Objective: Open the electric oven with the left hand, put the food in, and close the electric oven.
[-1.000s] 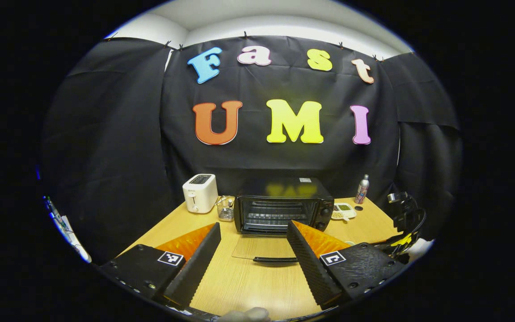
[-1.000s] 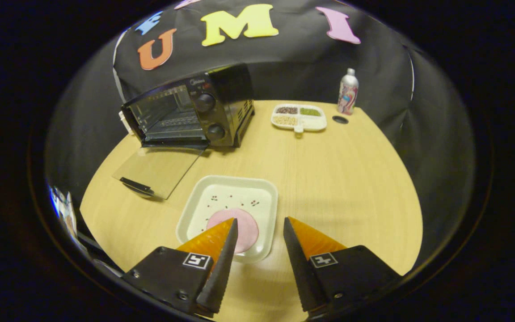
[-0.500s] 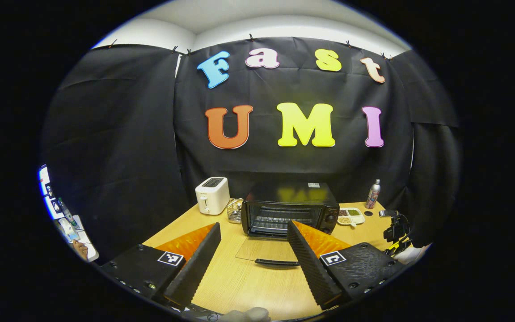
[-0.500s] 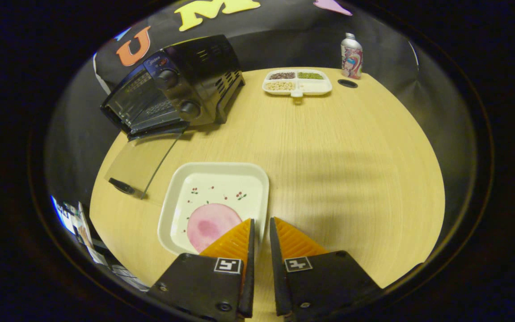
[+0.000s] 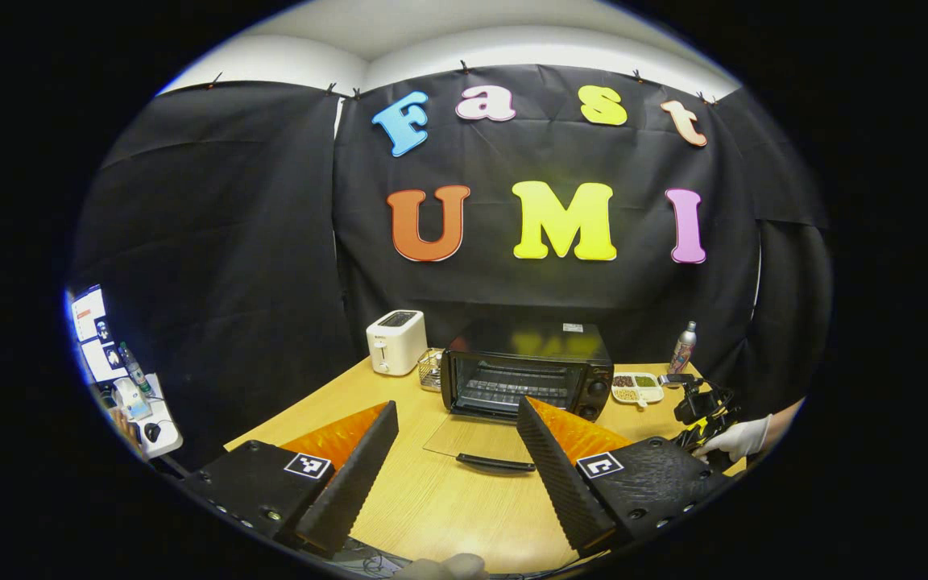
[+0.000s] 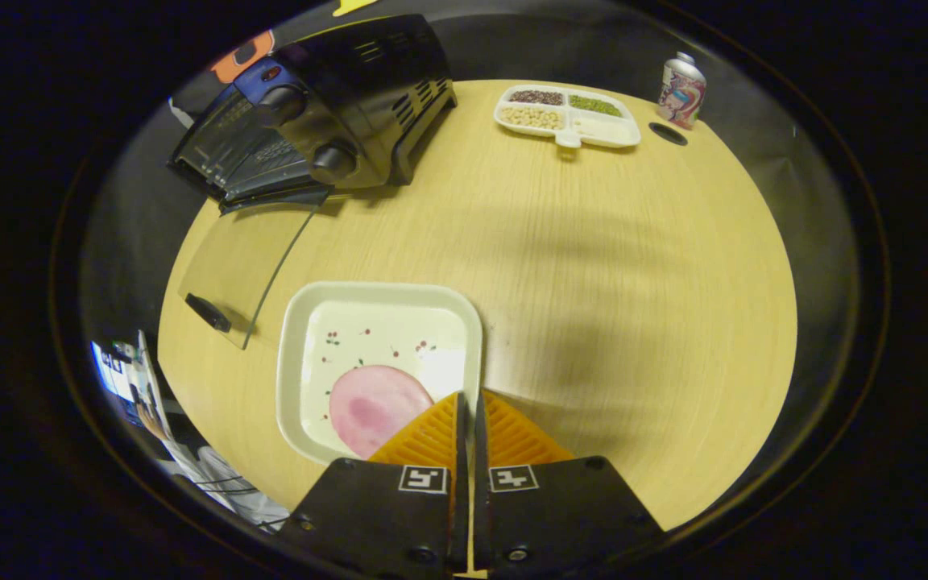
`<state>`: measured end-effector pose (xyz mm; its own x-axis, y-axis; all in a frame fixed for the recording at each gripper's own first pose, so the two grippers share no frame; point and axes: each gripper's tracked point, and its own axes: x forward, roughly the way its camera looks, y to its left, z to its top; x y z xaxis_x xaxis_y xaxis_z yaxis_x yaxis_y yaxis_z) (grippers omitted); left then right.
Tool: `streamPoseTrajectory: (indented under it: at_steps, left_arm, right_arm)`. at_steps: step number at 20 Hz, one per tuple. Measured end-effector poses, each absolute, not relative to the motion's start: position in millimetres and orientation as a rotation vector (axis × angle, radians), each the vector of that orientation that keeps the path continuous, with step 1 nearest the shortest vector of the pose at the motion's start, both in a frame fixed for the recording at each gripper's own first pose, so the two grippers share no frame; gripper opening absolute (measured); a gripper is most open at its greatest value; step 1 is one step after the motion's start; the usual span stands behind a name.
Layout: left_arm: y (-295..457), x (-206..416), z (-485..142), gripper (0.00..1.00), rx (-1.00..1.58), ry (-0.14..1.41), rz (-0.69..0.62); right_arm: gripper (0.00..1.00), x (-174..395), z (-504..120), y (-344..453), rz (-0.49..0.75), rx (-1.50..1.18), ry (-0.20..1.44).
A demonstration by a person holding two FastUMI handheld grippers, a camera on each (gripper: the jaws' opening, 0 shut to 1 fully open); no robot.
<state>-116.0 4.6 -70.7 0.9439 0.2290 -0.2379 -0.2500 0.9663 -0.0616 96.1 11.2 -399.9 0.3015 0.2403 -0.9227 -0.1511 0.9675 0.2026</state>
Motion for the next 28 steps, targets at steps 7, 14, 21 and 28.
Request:
streamPoseTrajectory:
  at_steps: [7,14,21,28]
  left_arm:
    - [13.9,-114.9,-71.6,0.95,-0.12,0.208,0.204]
    - [22.5,-106.4,-68.7,0.95,-0.102,0.207,0.079]
    - [37.1,-91.4,-54.1,0.95,-0.079,0.183,0.02]
    - [46.1,-89.9,-49.6,0.95,-0.021,0.165,-0.009]
  right_arm:
    - [0.01,88.9,-398.6,16.9,0.311,0.434,1.261]
    - [0.04,73.5,-371.3,9.1,0.258,0.679,1.095]
    - [0.04,58.4,-318.2,45.8,0.163,0.899,0.911]
    - [0.0,83.7,-289.0,151.7,0.132,1.055,0.77]
